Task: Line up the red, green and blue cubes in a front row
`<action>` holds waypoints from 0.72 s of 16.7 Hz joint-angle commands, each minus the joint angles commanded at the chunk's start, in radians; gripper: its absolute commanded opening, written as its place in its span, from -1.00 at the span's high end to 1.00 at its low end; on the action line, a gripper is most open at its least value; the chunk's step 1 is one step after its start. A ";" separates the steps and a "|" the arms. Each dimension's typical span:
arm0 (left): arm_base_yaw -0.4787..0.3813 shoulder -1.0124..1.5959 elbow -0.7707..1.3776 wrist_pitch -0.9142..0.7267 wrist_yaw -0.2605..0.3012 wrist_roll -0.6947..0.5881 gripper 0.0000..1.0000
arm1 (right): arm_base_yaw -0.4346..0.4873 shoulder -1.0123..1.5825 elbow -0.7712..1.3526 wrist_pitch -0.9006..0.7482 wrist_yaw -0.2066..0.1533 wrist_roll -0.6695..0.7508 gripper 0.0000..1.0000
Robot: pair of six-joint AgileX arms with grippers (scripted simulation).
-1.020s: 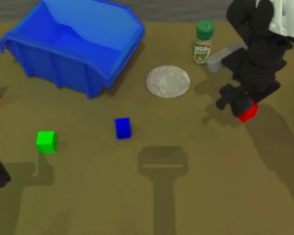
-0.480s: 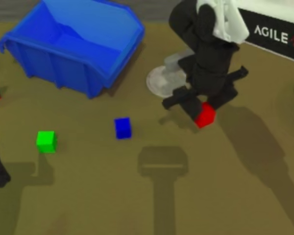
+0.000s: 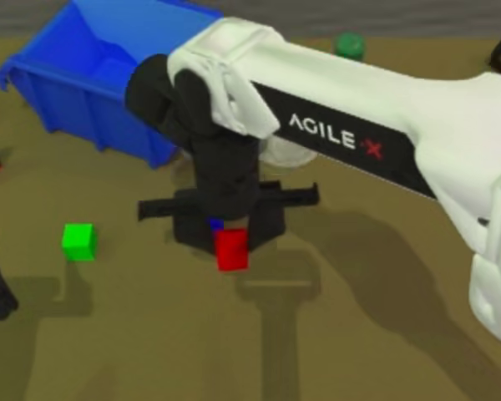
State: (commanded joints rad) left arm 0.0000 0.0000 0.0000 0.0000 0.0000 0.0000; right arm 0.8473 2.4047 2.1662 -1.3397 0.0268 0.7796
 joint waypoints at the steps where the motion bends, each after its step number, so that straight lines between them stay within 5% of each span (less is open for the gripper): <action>1: 0.000 0.000 0.000 0.000 0.000 0.000 -1.00 | 0.029 0.007 0.024 -0.010 0.003 0.054 1.00; 5: 0.000 0.000 0.000 0.000 0.000 0.000 -1.00 | 0.094 0.016 0.075 -0.029 0.011 0.167 1.00; 12: 0.000 0.000 0.000 0.000 0.000 0.000 -1.00 | 0.093 0.015 0.033 0.015 0.010 0.168 1.00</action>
State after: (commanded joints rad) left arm 0.0000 0.0000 0.0000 0.0000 0.0000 0.0000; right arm 0.9399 2.4198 2.1994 -1.3251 0.0364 0.9477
